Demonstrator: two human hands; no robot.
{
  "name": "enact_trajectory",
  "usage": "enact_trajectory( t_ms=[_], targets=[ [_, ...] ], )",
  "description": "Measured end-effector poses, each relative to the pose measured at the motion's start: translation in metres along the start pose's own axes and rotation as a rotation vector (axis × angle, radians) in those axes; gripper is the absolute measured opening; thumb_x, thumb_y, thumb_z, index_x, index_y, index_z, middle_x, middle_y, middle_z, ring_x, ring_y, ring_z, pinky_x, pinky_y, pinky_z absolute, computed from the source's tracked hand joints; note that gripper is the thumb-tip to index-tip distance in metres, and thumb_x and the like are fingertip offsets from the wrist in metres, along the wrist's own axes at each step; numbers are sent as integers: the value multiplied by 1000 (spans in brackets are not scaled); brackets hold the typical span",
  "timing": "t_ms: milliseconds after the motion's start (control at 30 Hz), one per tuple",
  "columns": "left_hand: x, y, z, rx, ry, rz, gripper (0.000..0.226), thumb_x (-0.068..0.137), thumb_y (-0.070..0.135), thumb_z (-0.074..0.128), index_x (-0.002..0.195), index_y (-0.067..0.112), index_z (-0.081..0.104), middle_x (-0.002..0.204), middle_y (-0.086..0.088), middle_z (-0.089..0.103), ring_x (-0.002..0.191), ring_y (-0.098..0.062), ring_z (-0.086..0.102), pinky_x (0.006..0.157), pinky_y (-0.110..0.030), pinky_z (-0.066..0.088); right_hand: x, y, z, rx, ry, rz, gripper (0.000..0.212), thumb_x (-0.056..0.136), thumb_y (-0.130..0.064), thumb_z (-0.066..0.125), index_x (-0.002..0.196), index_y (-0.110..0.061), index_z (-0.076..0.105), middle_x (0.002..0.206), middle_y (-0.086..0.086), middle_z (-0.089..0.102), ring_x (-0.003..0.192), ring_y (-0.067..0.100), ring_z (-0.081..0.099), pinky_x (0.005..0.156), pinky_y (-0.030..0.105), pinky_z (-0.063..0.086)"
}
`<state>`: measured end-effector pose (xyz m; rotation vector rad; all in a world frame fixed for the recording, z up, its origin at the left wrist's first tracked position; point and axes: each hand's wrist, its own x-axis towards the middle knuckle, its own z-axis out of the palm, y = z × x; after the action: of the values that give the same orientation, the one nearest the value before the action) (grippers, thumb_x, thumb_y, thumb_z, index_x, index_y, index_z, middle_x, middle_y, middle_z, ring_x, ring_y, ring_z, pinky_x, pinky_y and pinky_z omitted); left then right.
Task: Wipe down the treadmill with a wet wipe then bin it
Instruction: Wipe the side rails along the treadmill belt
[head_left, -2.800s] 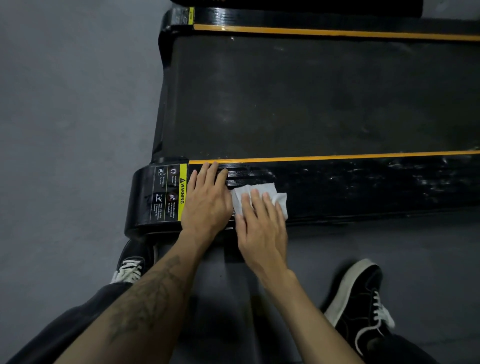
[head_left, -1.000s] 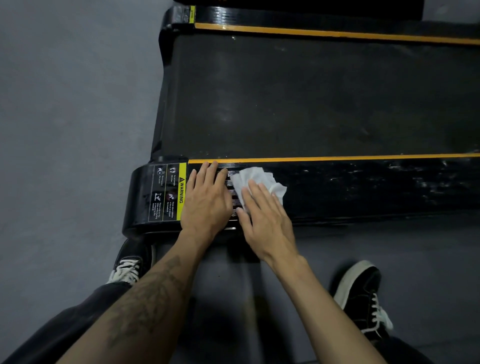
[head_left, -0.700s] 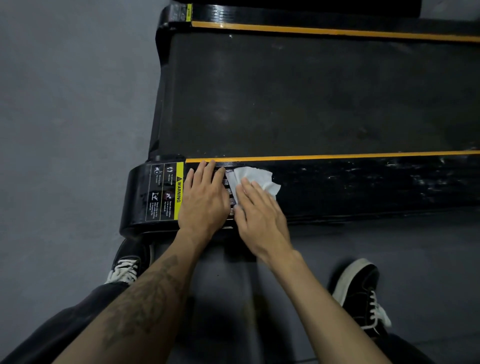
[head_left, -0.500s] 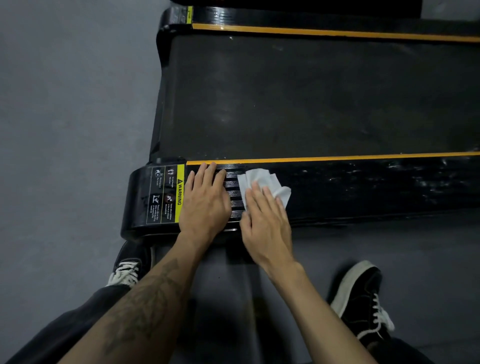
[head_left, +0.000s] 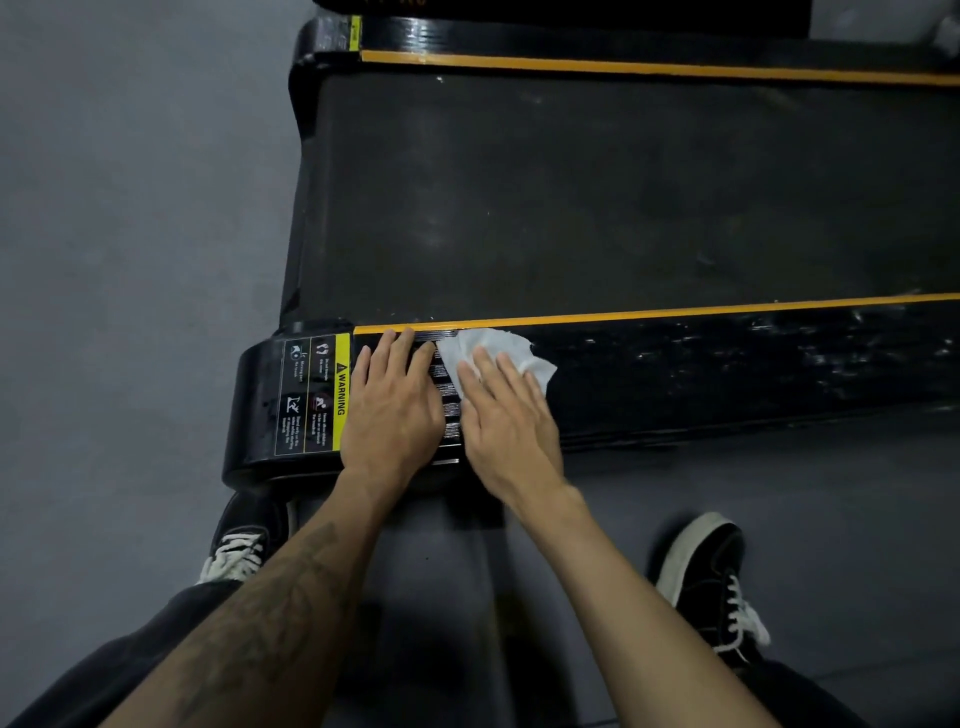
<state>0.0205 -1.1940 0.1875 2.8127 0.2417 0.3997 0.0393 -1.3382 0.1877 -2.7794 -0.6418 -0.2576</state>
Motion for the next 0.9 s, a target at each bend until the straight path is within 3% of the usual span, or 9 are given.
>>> enact_trajectory(
  t_ms=[167,333,500,633,767,900],
  targets=[
    [0,0,-1,7,-21,-2,57,97,29,28,142,8,56,154,-16,48,149,-32,38,124,-53,28,-6,3,-1,-23,19,123,54,101,-32,31,142,-11,60,153,9,52,144,29,45,117,51,36],
    [1,-1,0,3,-8,-3,57,95,28,29,140,8,58,153,-17,50,148,-33,39,123,-53,28,7,1,3,-7,11,21,52,101,-34,33,139,-15,63,150,8,55,142,30,48,115,52,38],
    [0,0,0,2,3,-2,55,95,27,31,139,8,59,152,-17,51,147,-33,41,122,-54,30,2,1,3,-5,28,140,55,103,-34,30,143,-11,59,154,9,51,145,29,44,118,50,33],
    [1,-1,0,5,5,3,55,95,28,31,139,8,59,152,-18,51,147,-34,41,122,-54,31,7,-4,5,9,19,47,53,102,-34,32,140,-14,62,151,10,54,143,31,47,115,51,38],
    [1,-1,1,9,3,-1,56,96,27,31,139,8,59,152,-18,51,147,-34,42,121,-54,31,13,8,0,12,-47,104,60,103,-39,20,148,-17,53,160,6,44,150,28,36,121,49,28],
    [1,-1,3,8,8,2,55,95,27,31,138,8,60,151,-18,52,146,-35,43,121,-55,32,1,-11,3,-4,-38,138,58,104,-38,25,145,-12,57,156,11,48,147,31,41,119,50,34]
  ],
)
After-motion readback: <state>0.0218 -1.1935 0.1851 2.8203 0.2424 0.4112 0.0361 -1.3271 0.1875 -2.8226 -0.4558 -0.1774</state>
